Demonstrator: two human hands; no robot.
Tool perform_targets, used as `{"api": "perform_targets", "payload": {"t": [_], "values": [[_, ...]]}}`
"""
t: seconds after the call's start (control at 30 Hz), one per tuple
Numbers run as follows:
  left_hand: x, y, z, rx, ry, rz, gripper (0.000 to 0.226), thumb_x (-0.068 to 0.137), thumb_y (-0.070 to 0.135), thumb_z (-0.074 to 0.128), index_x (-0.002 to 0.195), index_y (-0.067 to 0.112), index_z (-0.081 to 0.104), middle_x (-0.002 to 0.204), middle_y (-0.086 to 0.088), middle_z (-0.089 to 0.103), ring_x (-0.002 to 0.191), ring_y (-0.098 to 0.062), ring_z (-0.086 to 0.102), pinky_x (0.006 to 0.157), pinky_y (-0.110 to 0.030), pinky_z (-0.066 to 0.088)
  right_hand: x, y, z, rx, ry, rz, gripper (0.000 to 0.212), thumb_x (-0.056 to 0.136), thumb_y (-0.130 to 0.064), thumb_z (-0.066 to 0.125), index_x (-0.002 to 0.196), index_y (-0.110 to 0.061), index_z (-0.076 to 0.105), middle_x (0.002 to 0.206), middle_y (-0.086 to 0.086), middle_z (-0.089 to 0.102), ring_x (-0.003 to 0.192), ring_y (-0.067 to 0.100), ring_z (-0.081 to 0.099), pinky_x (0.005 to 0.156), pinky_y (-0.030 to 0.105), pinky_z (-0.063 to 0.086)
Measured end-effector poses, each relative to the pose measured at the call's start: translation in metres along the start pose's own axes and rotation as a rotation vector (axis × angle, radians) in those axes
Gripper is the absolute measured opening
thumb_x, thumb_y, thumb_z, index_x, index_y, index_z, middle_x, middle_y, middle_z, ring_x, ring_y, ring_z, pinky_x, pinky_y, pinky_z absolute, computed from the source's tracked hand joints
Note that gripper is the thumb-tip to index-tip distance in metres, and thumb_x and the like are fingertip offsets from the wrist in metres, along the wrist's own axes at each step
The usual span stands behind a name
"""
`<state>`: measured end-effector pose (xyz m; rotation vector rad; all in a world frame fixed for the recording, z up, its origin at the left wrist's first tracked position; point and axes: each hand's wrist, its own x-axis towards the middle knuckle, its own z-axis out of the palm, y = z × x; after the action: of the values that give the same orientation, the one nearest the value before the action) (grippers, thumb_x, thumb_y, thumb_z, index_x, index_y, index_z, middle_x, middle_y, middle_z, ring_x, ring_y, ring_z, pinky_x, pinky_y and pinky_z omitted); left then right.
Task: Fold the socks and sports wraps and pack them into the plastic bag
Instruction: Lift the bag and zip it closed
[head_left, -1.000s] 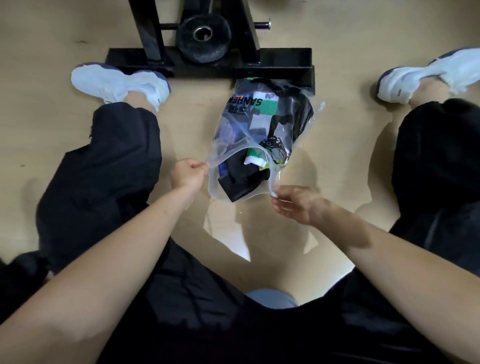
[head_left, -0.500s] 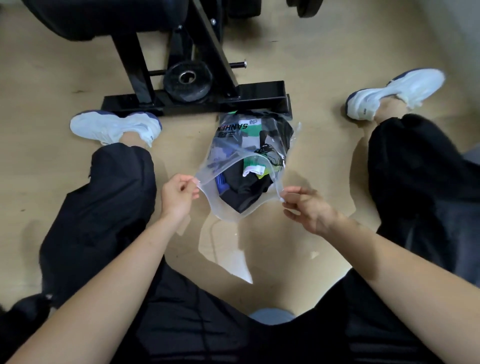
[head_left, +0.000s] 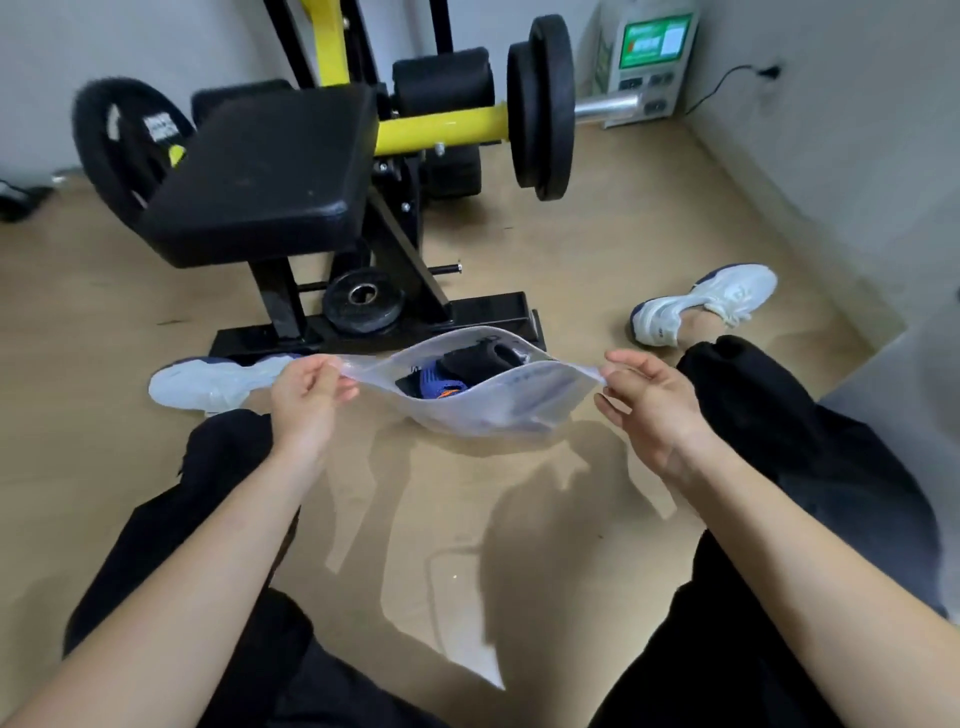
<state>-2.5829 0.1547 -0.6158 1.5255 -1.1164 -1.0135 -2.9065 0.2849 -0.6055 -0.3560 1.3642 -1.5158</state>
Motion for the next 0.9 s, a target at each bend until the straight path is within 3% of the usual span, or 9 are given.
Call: {"api": "perform_targets", "payload": {"t": [0.17,0.3,0.4,0.47,0.53,0.63,0.73,0.83,0.9], "values": [[0.012,0.04,0.008,-0.114,0.07,0.038,0.011,0.102,0.012,0.056,0.1,0.011,0.067,0.087,-0.003,0.073,0.079,-0.009,0.072,0.075,-0.021,0.058,0.013,-0.04,0.005,0.061,-0.064,-0.104,0.017,0.092,-0.002,0.064,0.1,-0.016,0.068,0.076,-0.006,0.066,0.069,0.008,0.059,0.085,0.03,0.057],[0.013,0.033,0.017,-0.079,0.059,-0.095,0.015,0.102,0.009,0.055,0.11,0.001,0.066,0.088,-0.007,0.069,0.08,-0.015,0.069,0.069,-0.019,0.057,0.022,-0.022,0.002,-0.037,-0.06,-0.068,0.015,0.094,-0.003,0.062,0.103,-0.012,0.069,0.079,0.001,0.063,0.072,0.012,0.06,0.076,0.027,0.055],[0.011,0.017,0.018,-0.053,0.045,-0.159,0.017,0.103,0.008,0.054,0.114,-0.001,0.063,0.09,-0.008,0.066,0.078,-0.014,0.066,0.067,-0.019,0.056,0.023,-0.002,-0.007,-0.124,-0.094,-0.062,0.025,0.092,0.005,0.06,0.111,-0.008,0.068,0.089,0.007,0.063,0.079,0.015,0.061,0.078,0.027,0.054],[0.01,0.012,0.019,-0.035,0.048,-0.165,0.015,0.103,0.009,0.053,0.114,0.003,0.062,0.095,-0.007,0.065,0.081,-0.014,0.066,0.067,-0.019,0.055,0.025,0.005,-0.012,-0.215,-0.096,-0.145,0.035,0.088,0.012,0.061,0.114,-0.009,0.068,0.092,0.008,0.062,0.081,0.013,0.06,0.082,0.027,0.055],[0.007,0.009,0.02,-0.007,0.069,-0.151,0.017,0.103,0.012,0.055,0.116,0.005,0.063,0.098,-0.004,0.065,0.086,-0.014,0.066,0.071,-0.02,0.054,0.026,0.008,-0.014,-0.323,-0.061,-0.256,0.031,0.087,0.009,0.065,0.109,-0.013,0.07,0.091,0.006,0.065,0.081,0.011,0.06,0.088,0.03,0.054],[-0.003,0.011,0.026,0.03,0.087,-0.105,0.019,0.102,0.012,0.055,0.118,0.006,0.063,0.094,0.002,0.064,0.09,-0.014,0.065,0.079,-0.024,0.055,0.027,0.012,-0.018,-0.363,-0.009,-0.35,0.014,0.089,0.0,0.068,0.098,-0.011,0.07,0.084,0.012,0.069,0.076,0.012,0.063,0.083,0.034,0.055],[-0.021,0.015,0.032,0.051,0.095,-0.056,0.015,0.099,0.012,0.057,0.114,0.014,0.059,0.099,0.0,0.066,0.096,-0.018,0.065,0.085,-0.029,0.054,0.031,0.015,-0.023,-0.396,0.024,-0.423,0.002,0.091,-0.008,0.069,0.092,-0.006,0.068,0.081,0.018,0.07,0.07,0.013,0.061,0.071,0.028,0.054],[-0.054,0.017,0.041,0.097,0.097,0.083,0.026,0.095,0.019,0.063,0.12,0.021,0.054,0.105,0.003,0.069,0.097,-0.018,0.066,0.09,-0.036,0.054,0.031,0.018,-0.029,-0.448,0.044,-0.496,0.006,0.089,-0.012,0.072,0.089,-0.007,0.069,0.073,-0.001,0.062,0.064,0.0,0.053,0.066,0.015,0.045],[-0.085,0.019,0.057,0.144,-0.032,0.232,0.029,0.094,0.014,0.066,0.121,0.018,0.056,0.1,0.003,0.068,0.092,-0.011,0.066,0.086,-0.028,0.054,0.028,0.018,-0.031,-0.455,0.035,-0.535,0.004,0.088,-0.01,0.073,0.089,-0.008,0.07,0.079,-0.007,0.062,0.066,-0.004,0.055,0.068,0.009,0.043]]}}
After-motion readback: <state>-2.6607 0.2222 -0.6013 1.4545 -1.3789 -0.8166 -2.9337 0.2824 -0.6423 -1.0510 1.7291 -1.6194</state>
